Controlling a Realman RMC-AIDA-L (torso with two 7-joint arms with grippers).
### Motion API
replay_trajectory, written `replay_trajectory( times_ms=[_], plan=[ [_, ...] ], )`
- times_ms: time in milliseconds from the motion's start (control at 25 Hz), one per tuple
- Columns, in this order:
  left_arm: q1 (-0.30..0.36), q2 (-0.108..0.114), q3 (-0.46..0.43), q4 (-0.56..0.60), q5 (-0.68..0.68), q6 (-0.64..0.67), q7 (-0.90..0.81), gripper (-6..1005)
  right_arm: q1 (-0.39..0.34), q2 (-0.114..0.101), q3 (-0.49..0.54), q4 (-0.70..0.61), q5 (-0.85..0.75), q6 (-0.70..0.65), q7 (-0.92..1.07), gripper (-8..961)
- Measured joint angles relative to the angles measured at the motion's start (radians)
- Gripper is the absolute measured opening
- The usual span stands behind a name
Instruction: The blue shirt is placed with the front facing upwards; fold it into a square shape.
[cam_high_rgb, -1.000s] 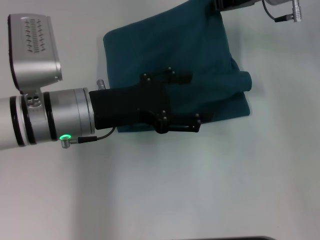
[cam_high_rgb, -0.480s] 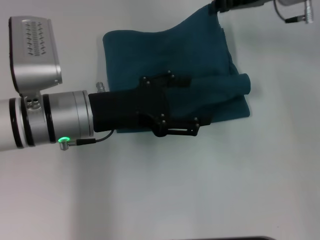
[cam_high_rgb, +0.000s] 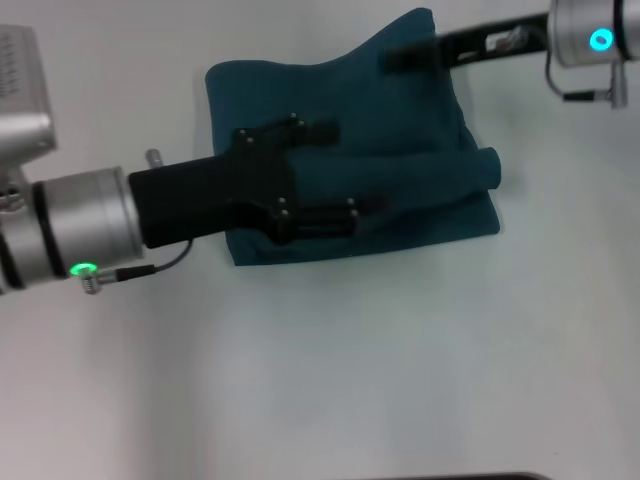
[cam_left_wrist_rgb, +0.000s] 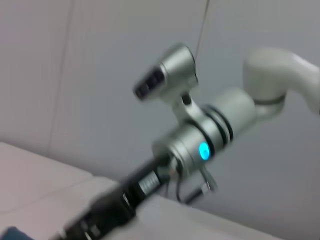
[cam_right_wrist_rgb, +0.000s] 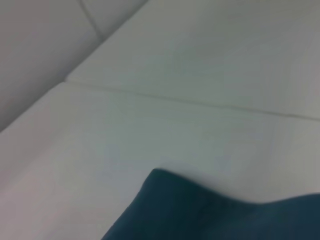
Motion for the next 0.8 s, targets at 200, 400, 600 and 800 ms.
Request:
replay_trajectory(
  times_ms=[200, 400, 600, 800],
  plan=[
    [0.032, -0.001, -0.134, 0.003, -0.034, 0.090, 0.011, 949, 0.014, 0.004, -0.072, 0.107, 0.054, 0.021, -0.108, 481],
    [0.051, -0.001, -0.218, 0.024, -0.073, 0.142, 0.042, 949, 0.047, 0.006, -0.160, 0.192, 0.101, 0.077, -0.151, 477],
    [0.052, -0.001, -0.237, 0.041, -0.078, 0.148, 0.048, 950, 0.051, 0.003, -0.237, 0.242, 0.095, 0.093, -0.146, 475],
    [0.052, 0.002, -0.249, 0.048, -0.079, 0.148, 0.049, 949, -0.002, -0.005, -0.246, 0.226, 0.062, 0.032, -0.140, 474]
  ],
)
